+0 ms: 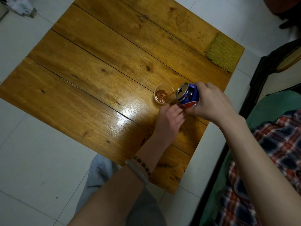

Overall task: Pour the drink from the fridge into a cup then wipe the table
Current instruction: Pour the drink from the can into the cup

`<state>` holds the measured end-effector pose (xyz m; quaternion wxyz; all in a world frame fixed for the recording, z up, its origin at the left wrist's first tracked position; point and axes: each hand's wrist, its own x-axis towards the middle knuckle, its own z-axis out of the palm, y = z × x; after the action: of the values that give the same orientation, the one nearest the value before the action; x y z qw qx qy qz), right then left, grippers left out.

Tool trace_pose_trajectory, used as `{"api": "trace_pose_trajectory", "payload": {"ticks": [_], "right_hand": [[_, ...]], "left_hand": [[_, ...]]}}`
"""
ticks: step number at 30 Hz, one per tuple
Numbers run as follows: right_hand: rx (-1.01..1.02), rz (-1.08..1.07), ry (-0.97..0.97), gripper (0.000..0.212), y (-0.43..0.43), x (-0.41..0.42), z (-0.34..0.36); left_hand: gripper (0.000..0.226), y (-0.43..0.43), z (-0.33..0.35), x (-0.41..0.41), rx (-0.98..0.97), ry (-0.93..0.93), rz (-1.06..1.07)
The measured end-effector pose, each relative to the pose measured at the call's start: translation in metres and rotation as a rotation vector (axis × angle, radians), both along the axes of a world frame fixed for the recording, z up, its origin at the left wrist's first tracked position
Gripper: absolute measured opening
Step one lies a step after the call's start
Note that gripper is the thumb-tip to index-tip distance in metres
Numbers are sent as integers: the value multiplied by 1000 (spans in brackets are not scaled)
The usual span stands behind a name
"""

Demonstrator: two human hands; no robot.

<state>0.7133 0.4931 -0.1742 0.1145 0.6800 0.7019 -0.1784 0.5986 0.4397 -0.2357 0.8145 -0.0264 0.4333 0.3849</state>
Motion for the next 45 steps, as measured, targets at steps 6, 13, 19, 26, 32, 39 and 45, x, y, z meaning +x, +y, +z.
{"api": "trace_pose_trajectory", "payload": {"ticks": [6,13,19,26,32,39,45], "right_hand": [[9,18,-17,77,0,-1,2],[15,28,-27,78,1,-1,2],[19,31,-29,79,0,-1,2],[19,32,-27,78,0,0,3],[16,27,-31,78,0,0,4],[14,29,-39,79,0,0,5],[17,37,-39,79,0,0,5]], "left_hand": [[51,2,5,-1,-36,-42,16],[52,2,6,-1,-33,-45,26],[51,1,9,-2,-24,-68,18],[53,0,11,0,-18,-79,19],[55,1,10,2,-11,-109,21],[55,1,7,3,-20,-114,31],[55,1,7,2,-30,-117,42]]}}
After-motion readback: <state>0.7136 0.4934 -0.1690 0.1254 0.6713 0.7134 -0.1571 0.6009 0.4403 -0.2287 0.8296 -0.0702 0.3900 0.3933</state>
